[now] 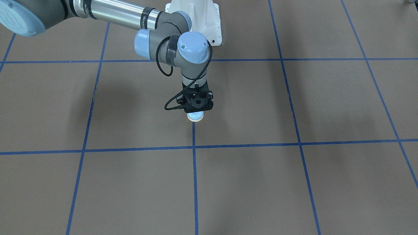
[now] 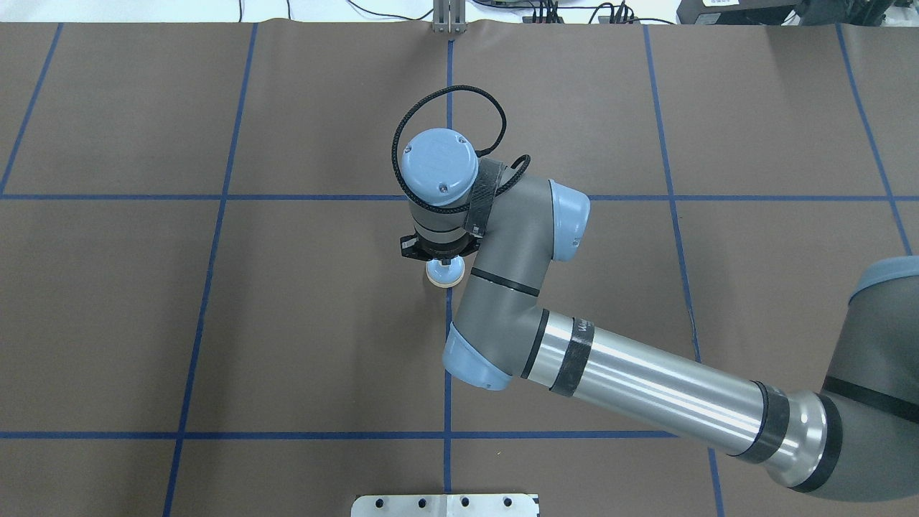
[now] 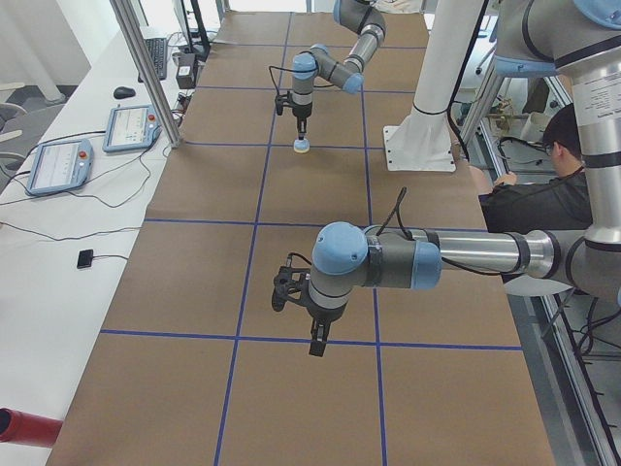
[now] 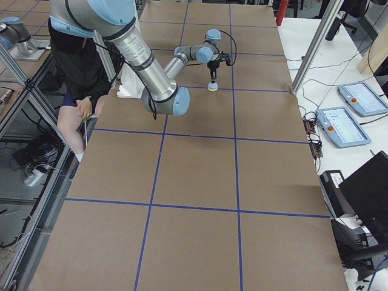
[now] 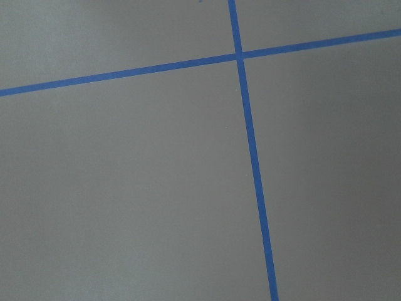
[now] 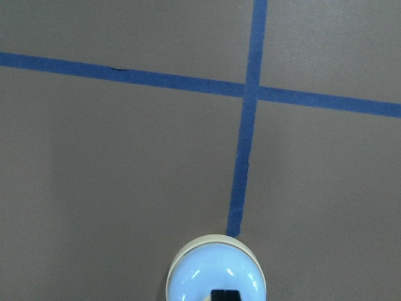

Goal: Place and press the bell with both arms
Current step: 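Lower the right gripper onto the bell's top button and press it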

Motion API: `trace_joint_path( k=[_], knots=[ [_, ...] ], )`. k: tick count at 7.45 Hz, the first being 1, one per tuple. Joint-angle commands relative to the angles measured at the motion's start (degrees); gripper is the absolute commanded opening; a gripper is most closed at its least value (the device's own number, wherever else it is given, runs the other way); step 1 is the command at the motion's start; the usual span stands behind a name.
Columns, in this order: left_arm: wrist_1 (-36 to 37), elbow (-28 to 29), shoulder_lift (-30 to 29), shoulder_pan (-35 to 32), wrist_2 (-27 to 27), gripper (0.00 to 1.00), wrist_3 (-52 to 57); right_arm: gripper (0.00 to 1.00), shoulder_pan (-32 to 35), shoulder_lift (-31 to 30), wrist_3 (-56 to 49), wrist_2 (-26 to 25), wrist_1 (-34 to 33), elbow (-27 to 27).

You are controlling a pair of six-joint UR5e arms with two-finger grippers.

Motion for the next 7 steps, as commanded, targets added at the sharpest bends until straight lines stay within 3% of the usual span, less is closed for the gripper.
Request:
trace_joint_path(
  k=[1,6,7],
  knots=[
    [0.0,0.0,0.0,0.0,0.0,1.0,0.0,0.0,-0.17,0.09,0.0,0.01,0.0,-0.44],
    [0.0,0.0,0.0,0.0,0.0,1.0,0.0,0.0,1.67,2.64,-0.26,0.54,-3.34,2.1],
    [0.0,0.17,0.0,0.09,0.0,1.0,-0.09,0.4,3.07,2.47,-0.26,1.58,-3.43,2.54]
  ],
)
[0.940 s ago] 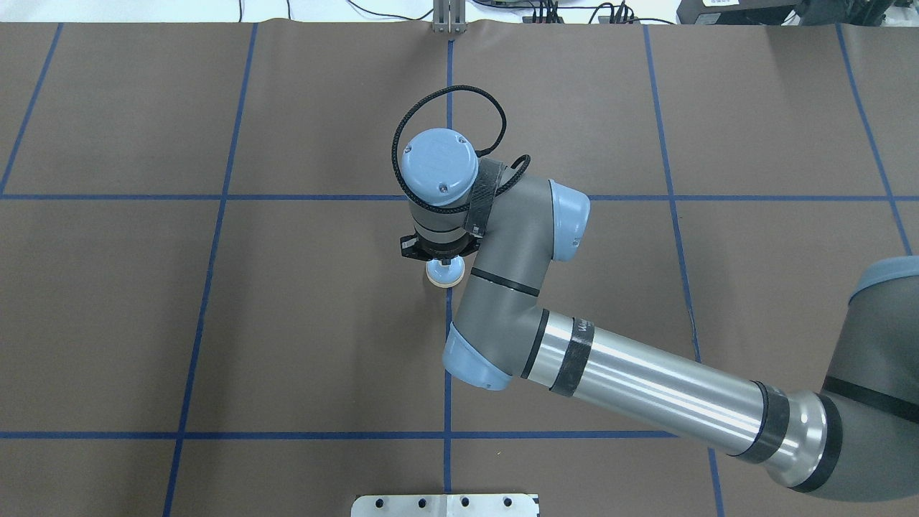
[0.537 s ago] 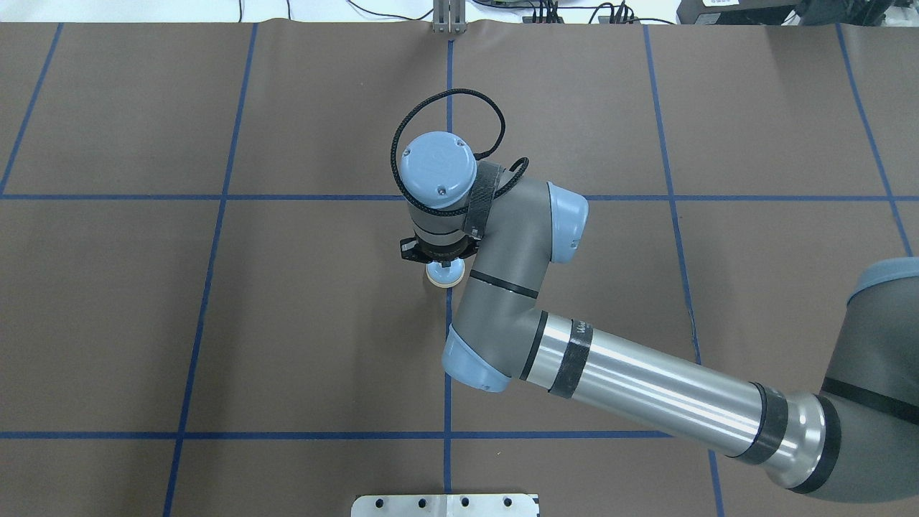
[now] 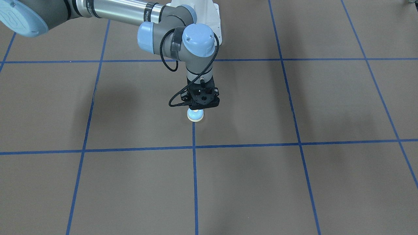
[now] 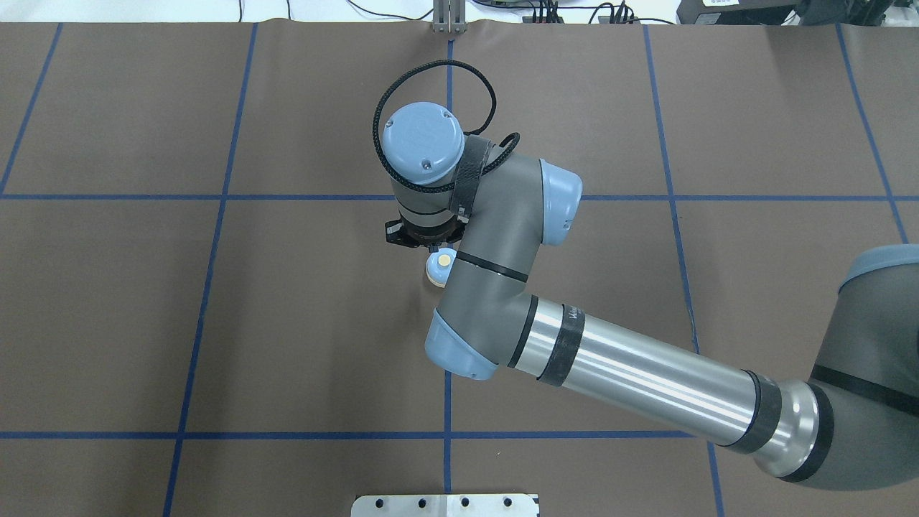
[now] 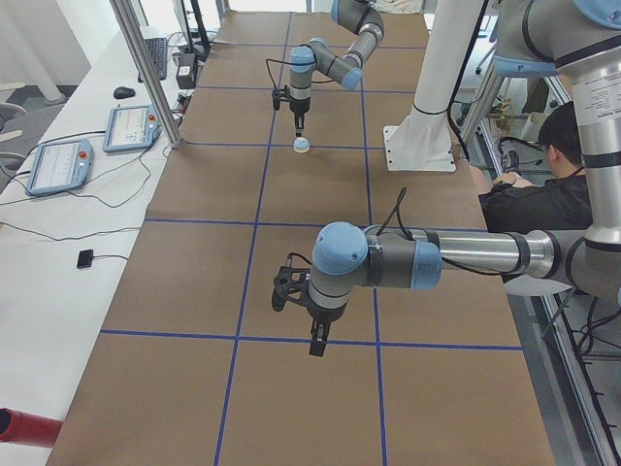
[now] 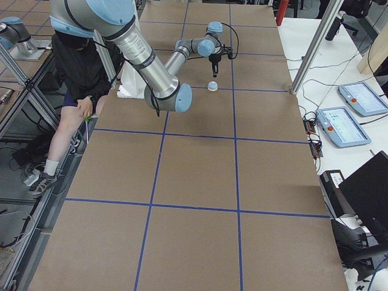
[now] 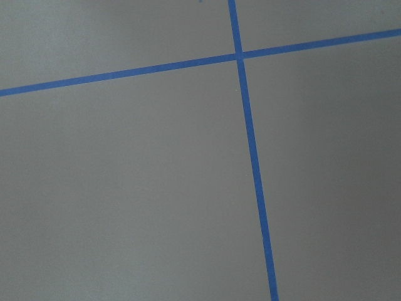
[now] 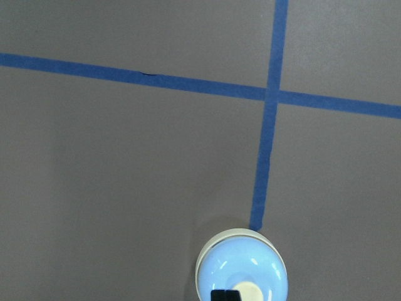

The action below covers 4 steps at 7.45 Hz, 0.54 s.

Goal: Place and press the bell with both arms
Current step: 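Lift the right gripper off the bell and retract it away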

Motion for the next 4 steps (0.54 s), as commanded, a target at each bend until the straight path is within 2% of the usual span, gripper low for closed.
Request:
trace_joint_path(
  k=[1,2,4],
  knots=[
    [-0.43,0.82,0.0,0.07,-0.09,1.0,-0.07,0.99,2.83,-1.09,-0.13,1.12,-0.37,2.66],
    [-3.22,2.48,0.0,0.07,-0.26,1.0,-1.2,0.99,5.28,-3.97,-0.74,2.43,-0.46,6.07],
    [-8.08,3.46,-0.17,0.68,-0.26,1.0,-9.52,0.99,12.13,-10.91,-5.98,9.79,-3.16,13.98]
  ],
)
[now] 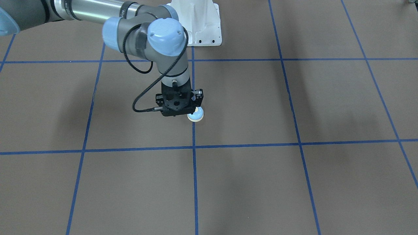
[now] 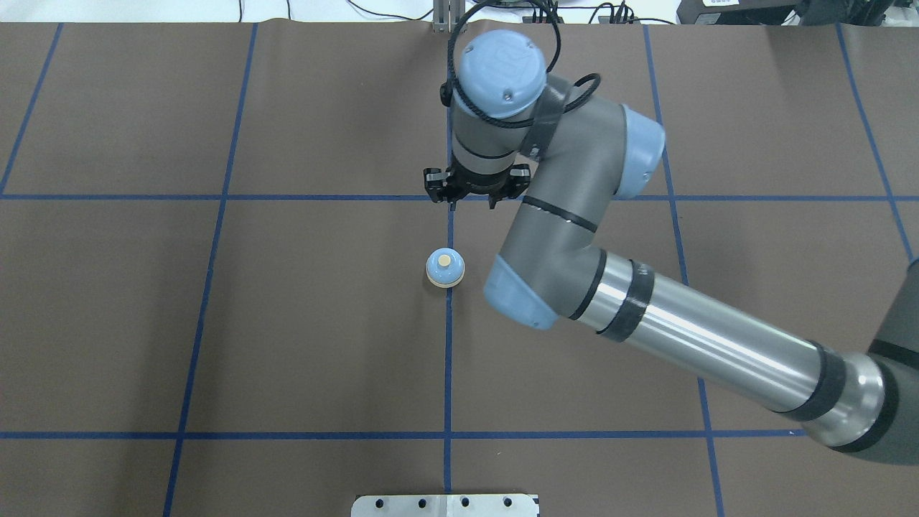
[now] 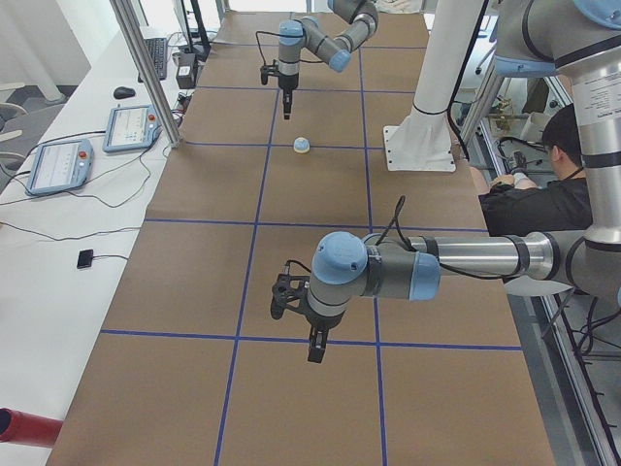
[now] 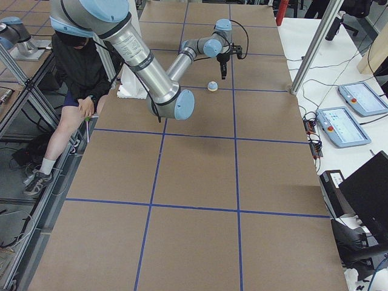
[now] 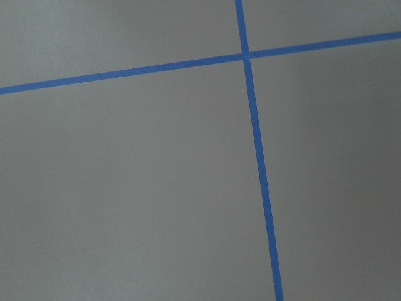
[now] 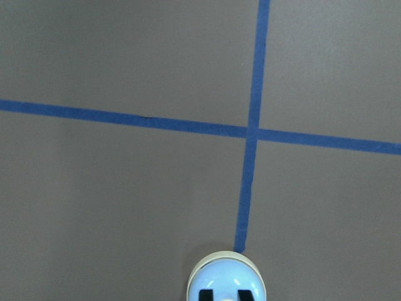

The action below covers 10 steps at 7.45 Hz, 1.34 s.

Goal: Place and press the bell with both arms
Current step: 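Lift the right gripper off the bell and retract it away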

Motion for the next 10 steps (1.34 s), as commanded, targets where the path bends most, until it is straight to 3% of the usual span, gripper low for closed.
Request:
trace_joint_path(
  k=[1,3,6,8,10],
  knots=[
    [-2.07,0.43,-0.14,1.22,-0.03,1.0,-5.27,0.99,6.82,-6.8,-8.08,4.85,-4.72,8.93],
    [-0.4,0.08,-0.05,2.63,-0.12,1.0,-5.62,0.99,12.7,-12.59,-15.38,6.61,-8.26,14.83],
    [5.74,-4.12,0.73,3.51,-0.03,1.0,-5.53,0.99,26.49,-27.16,-37.57,15.65,-8.27,20.73],
    [5.85,-8.51,4.59,3.51,0.23,1.0,-5.01,0.99,34.93,-36.67,-50.51,19.25,-7.83,22.15],
    [5.32,-9.42,4.26,3.6,0.67,1.0,-4.83,0.99,43.02,-44.14,-62.06,21.2,-7.83,21.89]
  ],
)
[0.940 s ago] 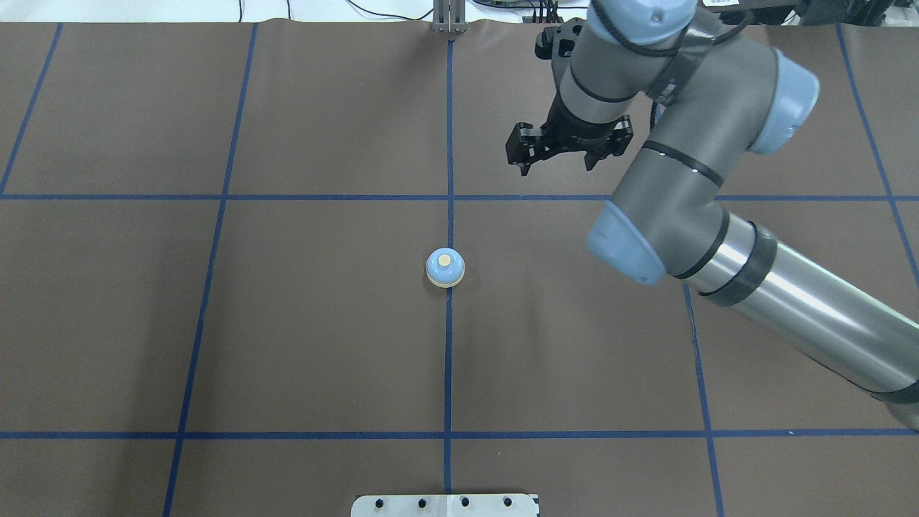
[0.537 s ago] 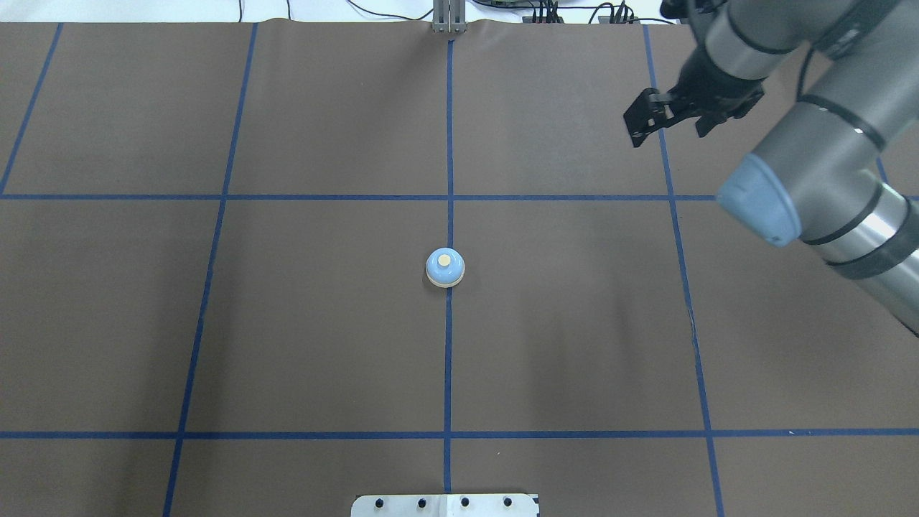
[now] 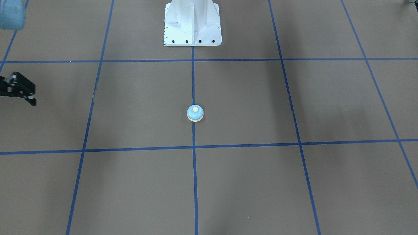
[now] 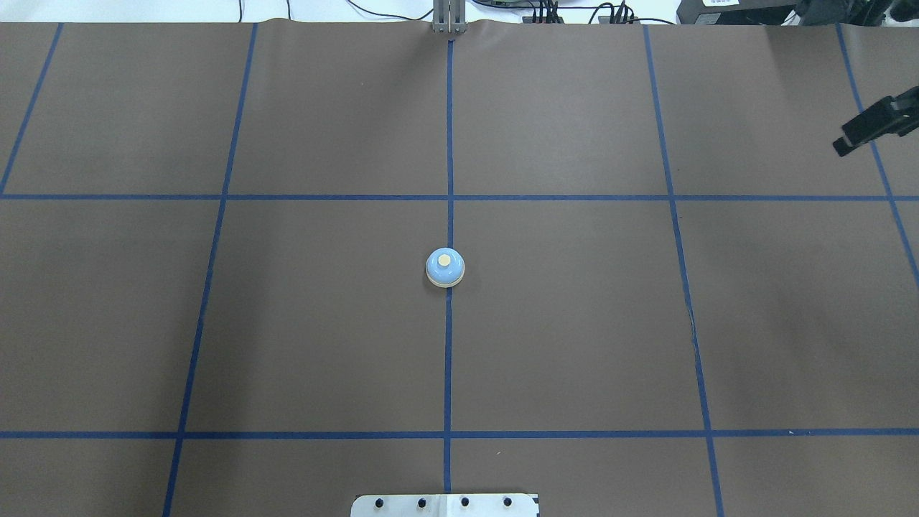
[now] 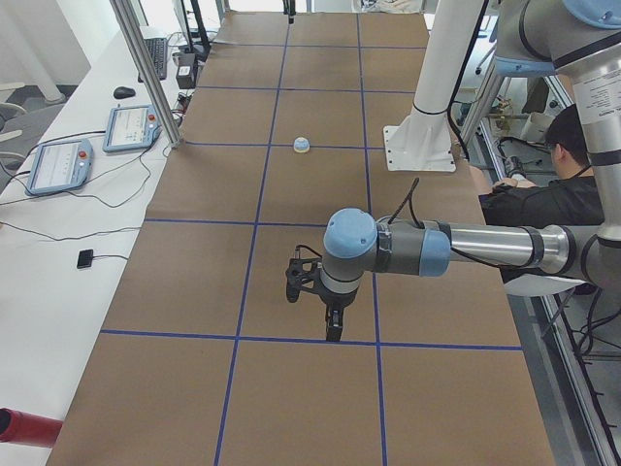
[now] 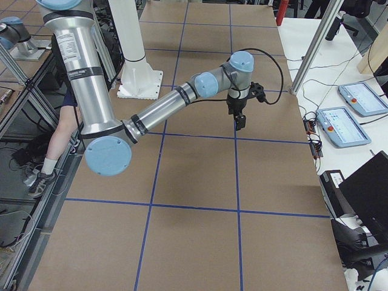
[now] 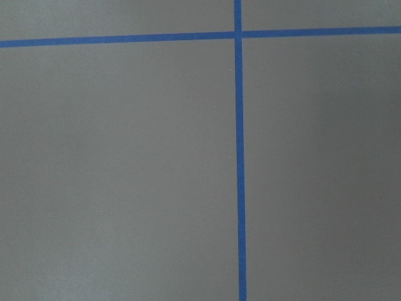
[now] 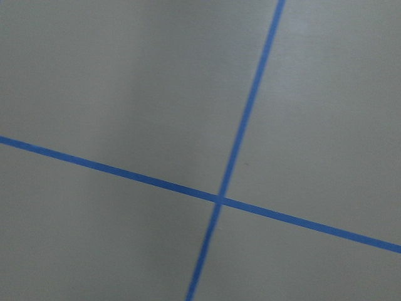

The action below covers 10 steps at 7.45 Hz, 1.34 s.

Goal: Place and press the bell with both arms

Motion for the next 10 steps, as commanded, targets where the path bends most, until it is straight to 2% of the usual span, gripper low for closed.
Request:
trace_joint_path(
  k=[1,2,4,7,8,9,10],
  knots=[
    [-0.21,-0.81,-0.01,0.07,0.21,1.0,2.13,0.99,9.19,-8.38,-9.15,2.36,0.13,0.04],
    [-0.12,-0.46,0.16,-0.02,0.3,1.0,3.89,0.99,11.57,-12.15,-16.04,2.37,-0.05,-0.13],
    [-0.03,1.46,0.51,-0.11,0.22,1.0,3.73,1.0,15.02,-16.21,-16.72,1.67,0.12,-0.22],
    [-0.3,1.92,-0.1,-0.2,-0.58,1.0,3.38,1.0,15.11,-16.76,-15.33,2.19,0.04,-0.05],
    [-0.03,1.66,0.51,-0.46,-2.23,1.0,3.9,1.0,15.11,-16.67,-12.88,2.54,0.13,0.04],
    [-0.21,2.26,0.43,-0.64,-6.86,1.0,3.91,1.0,15.11,-16.59,-12.77,2.46,0.22,-0.04],
    [-0.21,1.66,0.42,-0.81,-7.17,1.0,3.91,1.0,15.03,-16.58,-12.77,2.46,0.3,0.04]
  ],
)
